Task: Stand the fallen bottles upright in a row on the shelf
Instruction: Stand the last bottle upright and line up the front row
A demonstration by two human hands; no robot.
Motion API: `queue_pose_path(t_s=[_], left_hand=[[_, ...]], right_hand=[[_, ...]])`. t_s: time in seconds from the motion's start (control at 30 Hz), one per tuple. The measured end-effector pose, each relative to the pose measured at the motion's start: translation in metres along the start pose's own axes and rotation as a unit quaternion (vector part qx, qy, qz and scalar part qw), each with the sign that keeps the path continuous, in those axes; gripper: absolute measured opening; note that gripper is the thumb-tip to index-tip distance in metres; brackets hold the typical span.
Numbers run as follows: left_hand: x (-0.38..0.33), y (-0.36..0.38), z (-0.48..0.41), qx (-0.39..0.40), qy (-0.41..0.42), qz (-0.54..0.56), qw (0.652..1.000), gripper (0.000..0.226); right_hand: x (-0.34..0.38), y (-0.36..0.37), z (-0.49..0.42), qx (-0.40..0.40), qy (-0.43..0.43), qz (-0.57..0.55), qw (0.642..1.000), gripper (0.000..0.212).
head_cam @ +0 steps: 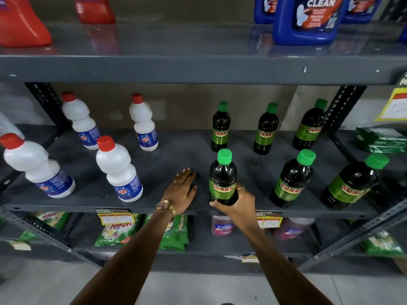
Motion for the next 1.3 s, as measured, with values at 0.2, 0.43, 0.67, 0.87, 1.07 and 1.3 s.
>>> queue_pose_path(t_s=[0.2, 0.43, 0.67, 0.87, 1.07, 1.3], left_hand=[[-0.006, 0.0, 0.002, 0.018, -0.012, 0.042, 0.999, 0.053], [-0.034, 0.02, 0.041, -0.024, -0.063, 0.309, 0.949, 0.083], [-0.065, 0.026, 0.048, -0.23, -0.102, 0.283, 0.925, 0.066], [-0.063, 0.028, 0.053, -0.266, -0.12, 0.256, 0.922, 0.065], [-0.068, 0.025, 0.056, -0.266, -0.143, 0.247, 0.921, 0.059], [-0.075, 0.021, 0.059, -0.271, -0.156, 0.255, 0.915, 0.06]], right_hand=[[0.009, -0.005, 0.005, -0.006, -0.012, -0.006, 1.0, 0.069], [-0.056, -0.086, 0.076, -0.269, 0.084, -0.124, 0.952, 0.069], [-0.119, -0.141, 0.035, -0.199, 0.125, -0.064, 0.97, 0.111], [-0.116, -0.126, 0.016, -0.099, 0.028, -0.019, 0.995, 0.056], [-0.119, -0.129, 0.013, -0.097, -0.005, 0.019, 0.995, 0.062], [-0.113, -0.127, 0.01, -0.094, -0.022, 0.046, 0.994, 0.066]])
Point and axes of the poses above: each hand's wrist, its own z-axis away from the middle knuckle, its own y-axis out of the palm, x = y × z, the point moved 10 cm from there along -z, towards the middle knuckle, and after that the axes turned 12 degrees about z, right-handed, at the moved point
